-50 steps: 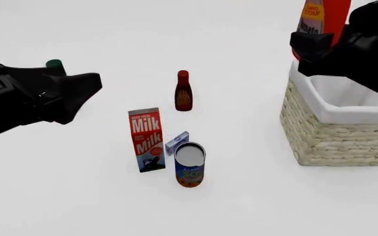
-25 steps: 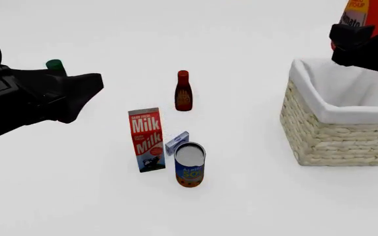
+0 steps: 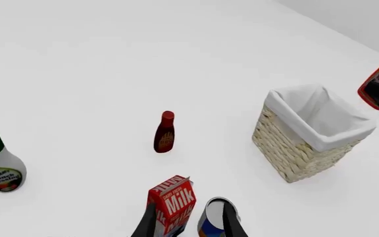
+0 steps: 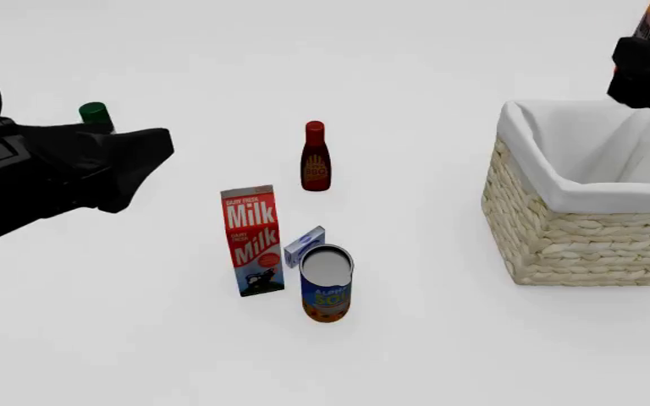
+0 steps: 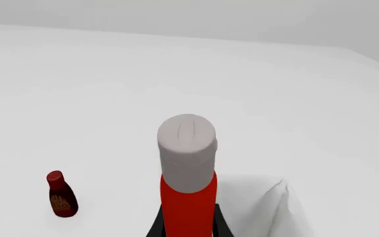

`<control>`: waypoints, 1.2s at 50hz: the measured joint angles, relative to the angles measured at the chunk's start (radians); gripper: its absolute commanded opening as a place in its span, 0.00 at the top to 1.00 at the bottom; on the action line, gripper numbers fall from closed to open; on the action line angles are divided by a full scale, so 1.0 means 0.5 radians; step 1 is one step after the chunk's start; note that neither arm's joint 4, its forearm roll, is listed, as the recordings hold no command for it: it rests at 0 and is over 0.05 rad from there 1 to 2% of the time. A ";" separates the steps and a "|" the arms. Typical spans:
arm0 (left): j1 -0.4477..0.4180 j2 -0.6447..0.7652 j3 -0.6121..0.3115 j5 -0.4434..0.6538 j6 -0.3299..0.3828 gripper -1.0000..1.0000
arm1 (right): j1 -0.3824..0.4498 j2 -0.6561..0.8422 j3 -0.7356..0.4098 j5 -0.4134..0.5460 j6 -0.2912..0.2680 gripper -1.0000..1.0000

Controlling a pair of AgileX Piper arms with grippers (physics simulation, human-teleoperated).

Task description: Pick the ketchup and place it in the basket.

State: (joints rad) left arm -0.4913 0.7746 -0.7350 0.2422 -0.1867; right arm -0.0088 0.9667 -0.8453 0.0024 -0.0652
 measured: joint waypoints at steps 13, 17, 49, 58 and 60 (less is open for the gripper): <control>0.008 0.016 0.023 -0.031 -0.014 0.00 | -0.132 0.094 0.010 -0.089 0.010 1.00; 0.011 0.024 0.027 -0.039 -0.015 0.00 | -0.166 0.139 0.015 -0.128 0.014 1.00; 0.005 0.092 0.030 -0.079 0.006 0.00 | -0.312 0.502 0.057 -0.425 0.037 1.00; 0.006 0.109 0.027 -0.086 0.015 0.00 | -0.334 0.600 0.066 -0.493 0.046 1.00; 0.007 0.112 0.026 -0.086 0.016 0.00 | -0.338 0.623 0.071 -0.511 0.049 1.00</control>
State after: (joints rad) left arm -0.4879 0.8304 -0.7221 0.1990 -0.1786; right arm -0.1777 1.2784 -0.8098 -0.2532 -0.0406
